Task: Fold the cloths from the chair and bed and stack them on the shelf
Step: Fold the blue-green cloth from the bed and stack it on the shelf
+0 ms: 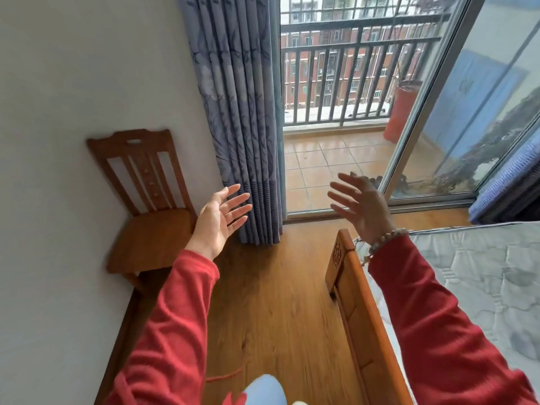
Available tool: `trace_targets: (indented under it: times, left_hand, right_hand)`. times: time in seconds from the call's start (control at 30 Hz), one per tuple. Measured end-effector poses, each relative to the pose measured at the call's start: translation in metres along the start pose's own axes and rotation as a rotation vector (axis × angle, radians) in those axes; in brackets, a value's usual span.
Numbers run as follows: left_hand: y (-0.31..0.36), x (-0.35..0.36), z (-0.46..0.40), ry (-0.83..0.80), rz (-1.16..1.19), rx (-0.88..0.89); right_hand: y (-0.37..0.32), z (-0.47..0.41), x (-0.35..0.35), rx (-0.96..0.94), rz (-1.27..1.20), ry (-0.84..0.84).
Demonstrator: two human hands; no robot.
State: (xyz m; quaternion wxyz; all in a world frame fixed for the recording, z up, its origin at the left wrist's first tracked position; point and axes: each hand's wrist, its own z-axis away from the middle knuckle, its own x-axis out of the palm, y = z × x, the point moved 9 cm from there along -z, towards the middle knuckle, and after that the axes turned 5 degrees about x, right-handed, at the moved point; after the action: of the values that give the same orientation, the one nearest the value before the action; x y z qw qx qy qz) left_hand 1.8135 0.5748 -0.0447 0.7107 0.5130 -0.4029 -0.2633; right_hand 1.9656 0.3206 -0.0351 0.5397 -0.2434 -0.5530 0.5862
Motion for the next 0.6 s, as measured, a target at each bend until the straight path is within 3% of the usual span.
trace_targets:
  times: [0.27,0.6]
  left_hand:
    - [-0.002,0.039,-0.149,-0.046,0.019,-0.012]
    - [0.043,0.095,-0.350,-0.164,0.035,-0.018]
  right_hand:
    - [-0.026,-0.137,0.001,0.014,0.000,0.033]
    - [-0.104,-0.317,0.022,-0.048,-0.022,0.124]
